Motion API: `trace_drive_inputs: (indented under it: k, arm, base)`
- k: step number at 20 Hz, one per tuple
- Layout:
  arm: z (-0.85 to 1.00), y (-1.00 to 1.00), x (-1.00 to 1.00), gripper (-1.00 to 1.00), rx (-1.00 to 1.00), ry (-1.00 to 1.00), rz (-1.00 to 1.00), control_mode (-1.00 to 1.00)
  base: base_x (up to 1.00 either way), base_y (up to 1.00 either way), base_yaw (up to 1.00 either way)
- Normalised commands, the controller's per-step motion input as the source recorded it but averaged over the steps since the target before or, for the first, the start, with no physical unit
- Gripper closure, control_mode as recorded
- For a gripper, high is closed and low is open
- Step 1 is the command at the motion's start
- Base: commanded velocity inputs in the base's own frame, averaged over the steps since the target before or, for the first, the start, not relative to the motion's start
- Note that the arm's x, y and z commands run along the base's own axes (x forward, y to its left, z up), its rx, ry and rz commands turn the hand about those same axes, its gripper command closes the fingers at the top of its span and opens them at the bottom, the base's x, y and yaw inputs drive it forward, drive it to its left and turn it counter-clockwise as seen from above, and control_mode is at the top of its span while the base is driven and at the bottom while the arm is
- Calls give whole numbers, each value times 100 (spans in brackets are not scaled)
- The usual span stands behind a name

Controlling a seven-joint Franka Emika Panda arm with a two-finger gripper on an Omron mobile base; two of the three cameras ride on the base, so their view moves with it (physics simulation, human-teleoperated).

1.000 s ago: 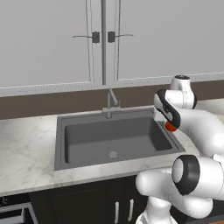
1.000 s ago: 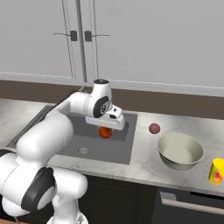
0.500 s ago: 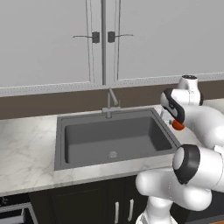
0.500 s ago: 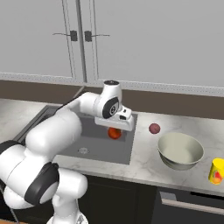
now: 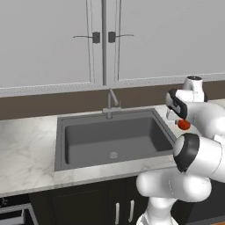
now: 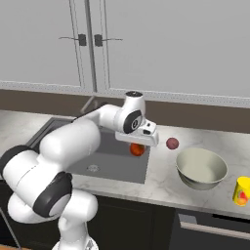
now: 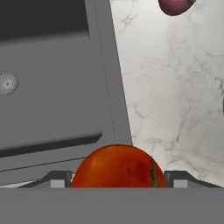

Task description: Remove the tomato and onion from the sink. Then move the bowl and cup from the counter to the sink for washing.

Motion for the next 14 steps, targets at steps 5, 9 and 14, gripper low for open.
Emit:
trace_drive_inputs:
  k: [5,9,14]
  arm:
    - [-9,-30,19,100,-2,2,0,-100]
    - [-12,-21,17,100,-3,1,0,-100]
    - [-11,-24,18,100,-4,0,0,-100]
  base:
    - [0,0,0]
    - [0,0,0]
    - [0,0,0]
